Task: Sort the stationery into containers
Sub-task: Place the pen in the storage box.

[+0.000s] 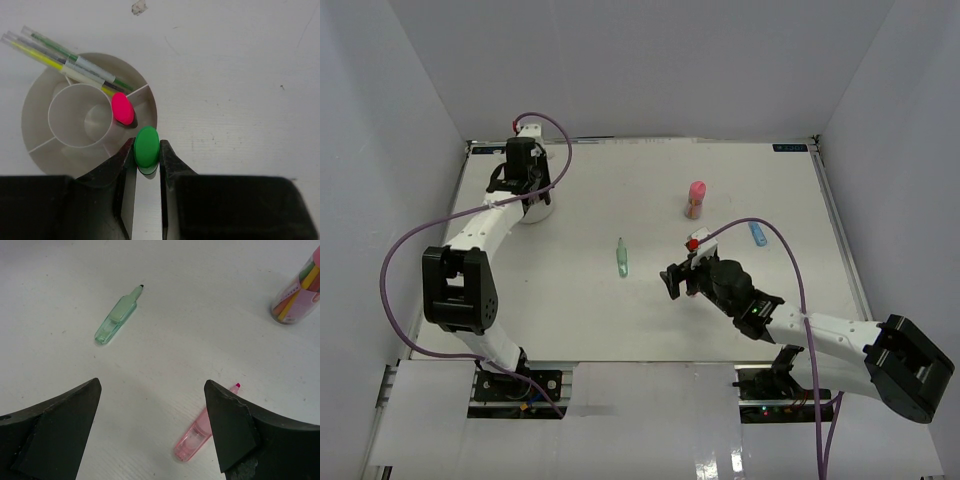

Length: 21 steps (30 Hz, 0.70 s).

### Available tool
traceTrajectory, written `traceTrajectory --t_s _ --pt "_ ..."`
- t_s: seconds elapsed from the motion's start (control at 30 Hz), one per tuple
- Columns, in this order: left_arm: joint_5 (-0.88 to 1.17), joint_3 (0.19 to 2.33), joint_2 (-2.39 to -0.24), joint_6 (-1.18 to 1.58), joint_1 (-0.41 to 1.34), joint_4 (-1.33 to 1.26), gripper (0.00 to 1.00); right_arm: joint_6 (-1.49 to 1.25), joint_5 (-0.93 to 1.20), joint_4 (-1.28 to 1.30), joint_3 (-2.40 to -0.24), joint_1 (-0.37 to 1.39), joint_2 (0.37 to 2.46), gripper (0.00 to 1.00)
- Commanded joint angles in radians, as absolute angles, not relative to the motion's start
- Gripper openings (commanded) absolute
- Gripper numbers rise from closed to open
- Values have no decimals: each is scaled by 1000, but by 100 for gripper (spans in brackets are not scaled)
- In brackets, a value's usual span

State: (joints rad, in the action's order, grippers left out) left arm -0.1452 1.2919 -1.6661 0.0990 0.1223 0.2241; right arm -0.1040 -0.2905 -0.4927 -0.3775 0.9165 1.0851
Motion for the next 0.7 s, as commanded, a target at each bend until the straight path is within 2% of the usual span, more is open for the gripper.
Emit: traceTrajectory --t_s 0.0,0.3,0.67 --pt "-123 1344 -1626 66 114 153 9 -110 -273 -520 -376 905 1072 90" --pt "-104 1316 -1555 26 114 107 11 -115 -245 -520 -379 893 1094 90" --pt "-127 1299 -1615 12 94 63 15 -107 -219 -520 -385 884 1111 90"
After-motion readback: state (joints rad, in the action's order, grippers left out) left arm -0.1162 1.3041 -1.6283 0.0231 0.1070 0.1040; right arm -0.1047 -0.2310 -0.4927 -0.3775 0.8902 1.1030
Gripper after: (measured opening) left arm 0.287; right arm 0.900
